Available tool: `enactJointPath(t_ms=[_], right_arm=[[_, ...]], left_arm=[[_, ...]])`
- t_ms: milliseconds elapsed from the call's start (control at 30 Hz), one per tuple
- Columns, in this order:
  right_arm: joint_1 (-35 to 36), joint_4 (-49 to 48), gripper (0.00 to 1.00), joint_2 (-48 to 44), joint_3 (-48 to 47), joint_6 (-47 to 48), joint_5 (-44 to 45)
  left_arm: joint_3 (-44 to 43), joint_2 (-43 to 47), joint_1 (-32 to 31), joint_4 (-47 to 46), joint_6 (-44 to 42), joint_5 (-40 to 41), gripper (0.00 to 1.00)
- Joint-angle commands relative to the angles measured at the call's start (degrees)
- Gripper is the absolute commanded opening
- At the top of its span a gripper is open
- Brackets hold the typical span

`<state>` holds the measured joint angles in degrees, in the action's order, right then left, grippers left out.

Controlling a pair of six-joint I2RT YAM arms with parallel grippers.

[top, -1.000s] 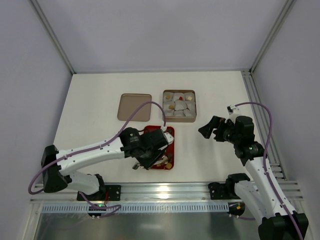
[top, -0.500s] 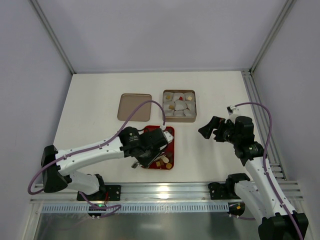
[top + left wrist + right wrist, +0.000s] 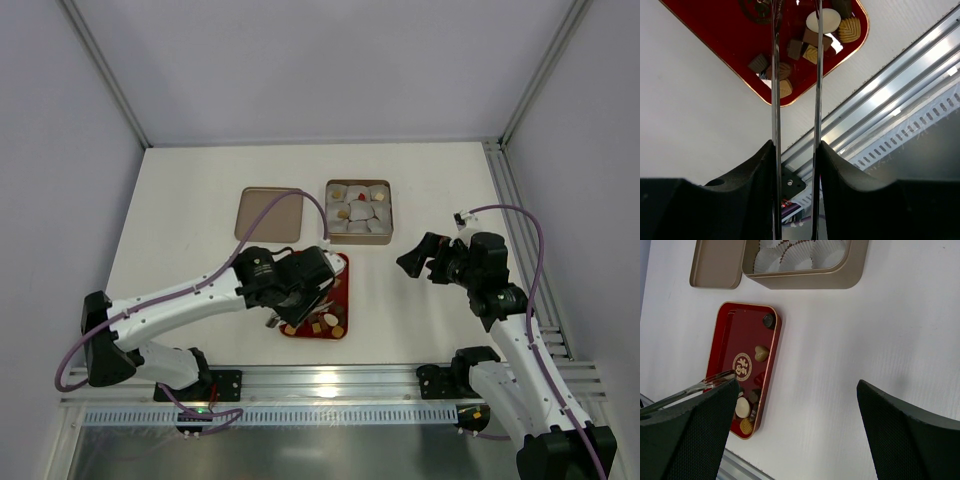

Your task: Pack the chocolate

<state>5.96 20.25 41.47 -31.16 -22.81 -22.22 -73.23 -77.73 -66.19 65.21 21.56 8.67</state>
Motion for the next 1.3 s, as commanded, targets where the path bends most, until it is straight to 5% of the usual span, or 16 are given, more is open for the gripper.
enactJointPath(t_ms=[0,1267], right_arm=[[0.29,-1.0,1.0,-0.78,-0.57,0.22,0.33],[0.28,-1.18,1.0,-0.43,-0.13,0.57,0.24]], left_arm=[[-2.79,1.01,0.1,-2.54,-1.35,-1.81,0.4],[-1.21,-4.44,0.1,-5.01,-1.87,-4.45,0.38]])
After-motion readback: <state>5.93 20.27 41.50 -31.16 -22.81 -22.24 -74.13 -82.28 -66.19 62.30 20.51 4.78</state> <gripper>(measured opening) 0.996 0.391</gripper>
